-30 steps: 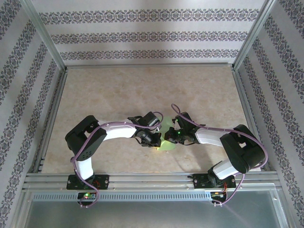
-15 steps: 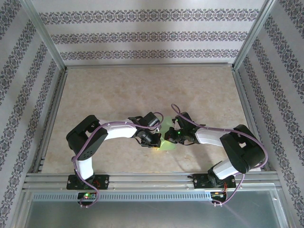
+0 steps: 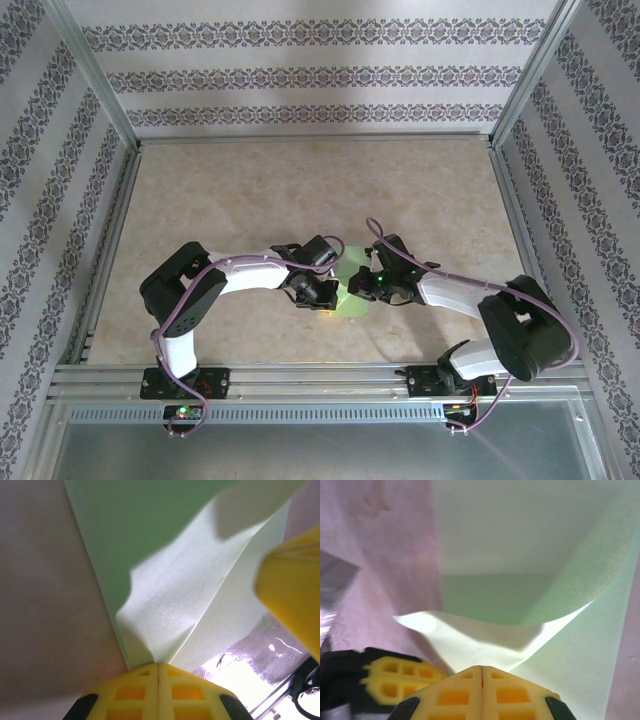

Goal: Fold a paper plane with a square sheet of paper (fold left side to right side)
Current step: Fold the triangle a second time at the center of the table.

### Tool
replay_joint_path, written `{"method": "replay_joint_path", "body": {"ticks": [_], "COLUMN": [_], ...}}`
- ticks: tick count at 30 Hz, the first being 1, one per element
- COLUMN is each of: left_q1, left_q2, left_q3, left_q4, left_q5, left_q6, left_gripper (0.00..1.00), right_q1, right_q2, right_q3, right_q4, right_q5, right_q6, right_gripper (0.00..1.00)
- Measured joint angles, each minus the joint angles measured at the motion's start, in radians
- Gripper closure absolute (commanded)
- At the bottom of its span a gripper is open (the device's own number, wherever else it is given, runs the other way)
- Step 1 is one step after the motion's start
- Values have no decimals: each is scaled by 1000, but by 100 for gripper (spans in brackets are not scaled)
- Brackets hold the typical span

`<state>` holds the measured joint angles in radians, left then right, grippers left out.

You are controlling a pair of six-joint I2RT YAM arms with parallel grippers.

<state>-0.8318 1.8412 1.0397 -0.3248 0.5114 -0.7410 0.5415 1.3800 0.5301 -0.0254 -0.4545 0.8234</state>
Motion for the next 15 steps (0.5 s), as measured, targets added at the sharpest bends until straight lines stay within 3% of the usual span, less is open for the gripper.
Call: {"method": "replay_joint_path", "body": {"ticks": [6, 15], "left_q1": [0, -2], "left_q2": [0, 8], "left_q3": [5, 25], "left_q4": [-11, -38], "left_q5": [-8, -21], "left_q6": [0, 0], "left_gripper": [100, 100], "right_q1": [21, 73], "right_q2": [-83, -43], "right_q3": [-51, -69], "right_q4": [37, 121], "right_q5": [10, 24], "right_q6": [9, 24], "right_gripper": [100, 100]}}
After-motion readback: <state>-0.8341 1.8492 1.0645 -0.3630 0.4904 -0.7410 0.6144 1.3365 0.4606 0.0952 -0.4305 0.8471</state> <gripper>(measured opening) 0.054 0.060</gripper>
